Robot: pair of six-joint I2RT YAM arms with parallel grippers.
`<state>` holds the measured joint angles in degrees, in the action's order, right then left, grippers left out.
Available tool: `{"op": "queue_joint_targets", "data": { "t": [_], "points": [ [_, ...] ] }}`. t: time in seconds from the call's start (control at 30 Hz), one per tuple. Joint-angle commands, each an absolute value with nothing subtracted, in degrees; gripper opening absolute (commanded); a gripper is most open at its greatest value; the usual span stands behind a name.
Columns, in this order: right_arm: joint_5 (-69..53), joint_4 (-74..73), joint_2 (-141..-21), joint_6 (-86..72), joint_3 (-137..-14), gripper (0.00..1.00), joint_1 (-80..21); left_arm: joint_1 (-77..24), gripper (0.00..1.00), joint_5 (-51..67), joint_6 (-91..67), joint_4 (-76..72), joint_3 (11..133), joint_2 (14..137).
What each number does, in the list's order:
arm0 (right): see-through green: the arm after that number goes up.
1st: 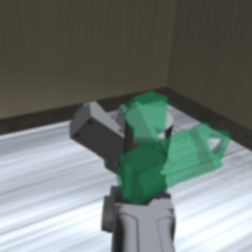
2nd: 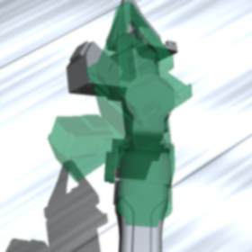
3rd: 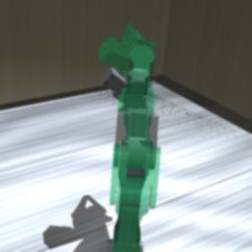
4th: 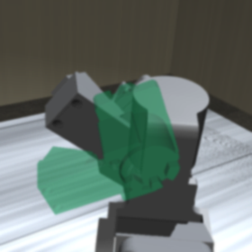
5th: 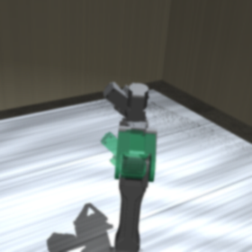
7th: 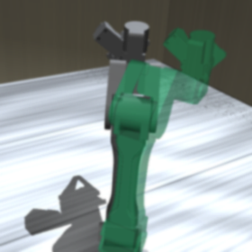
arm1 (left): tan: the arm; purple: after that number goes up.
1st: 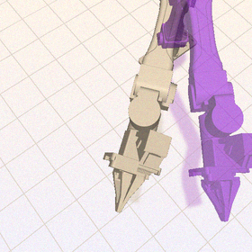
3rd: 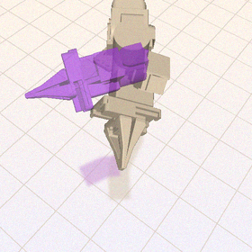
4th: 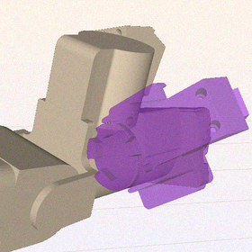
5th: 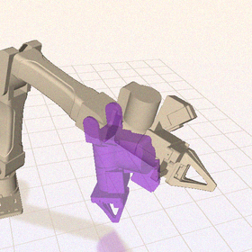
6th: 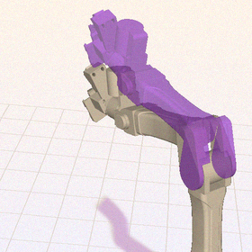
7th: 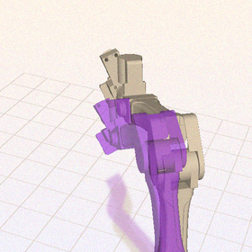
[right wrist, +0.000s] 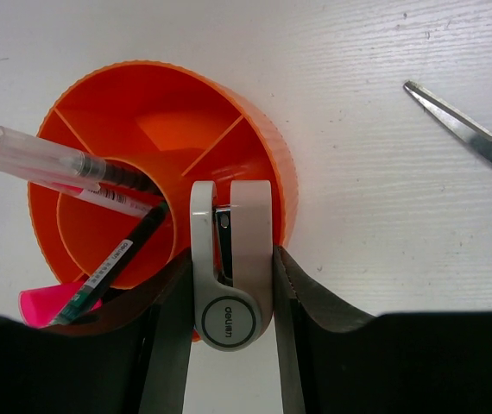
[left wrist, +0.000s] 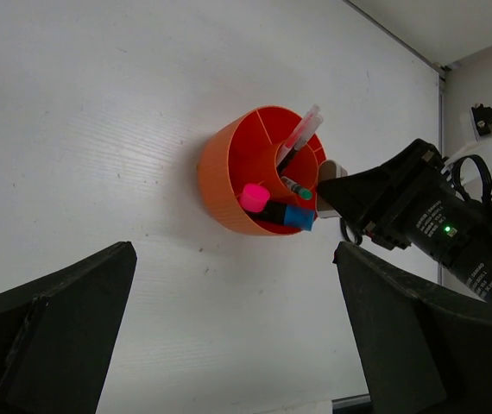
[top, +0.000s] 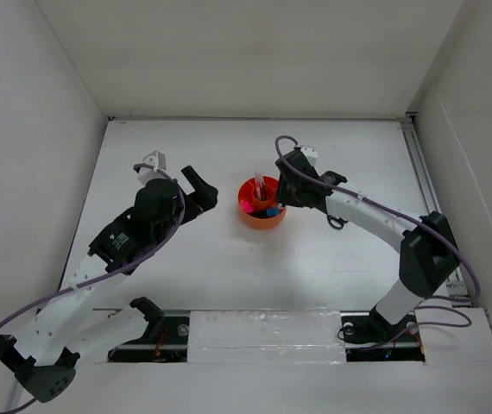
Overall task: Sort the stationery into containers
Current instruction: Place the stapler in the storage box.
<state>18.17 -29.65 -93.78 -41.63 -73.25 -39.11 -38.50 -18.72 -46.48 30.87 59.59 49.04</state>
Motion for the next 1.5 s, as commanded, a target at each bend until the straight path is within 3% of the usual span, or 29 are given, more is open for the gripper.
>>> {"op": "queue_joint_targets", "data": {
  "t": [0.0, 1.07, 1.47],
  "points": [
    [20.4, -28.8, -92.0, -42.5, -73.7, 0.00, -39.7, -38.3, 1.00, -18.5, -45.4, 30.8, 59.2, 47.9],
    [20.9, -26.5, -95.3, -42.4, -75.4, 0.01, -40.3, -38.3, 1.00, -16.2, -42.2, 30.2, 58.2, 45.7],
    [20.9, -25.5, -95.3, -42.4, -75.4, 0.11, -40.3, -38.3, 1.00, -15.1, -41.1, 29.7, 58.2, 45.7]
  ]
}}
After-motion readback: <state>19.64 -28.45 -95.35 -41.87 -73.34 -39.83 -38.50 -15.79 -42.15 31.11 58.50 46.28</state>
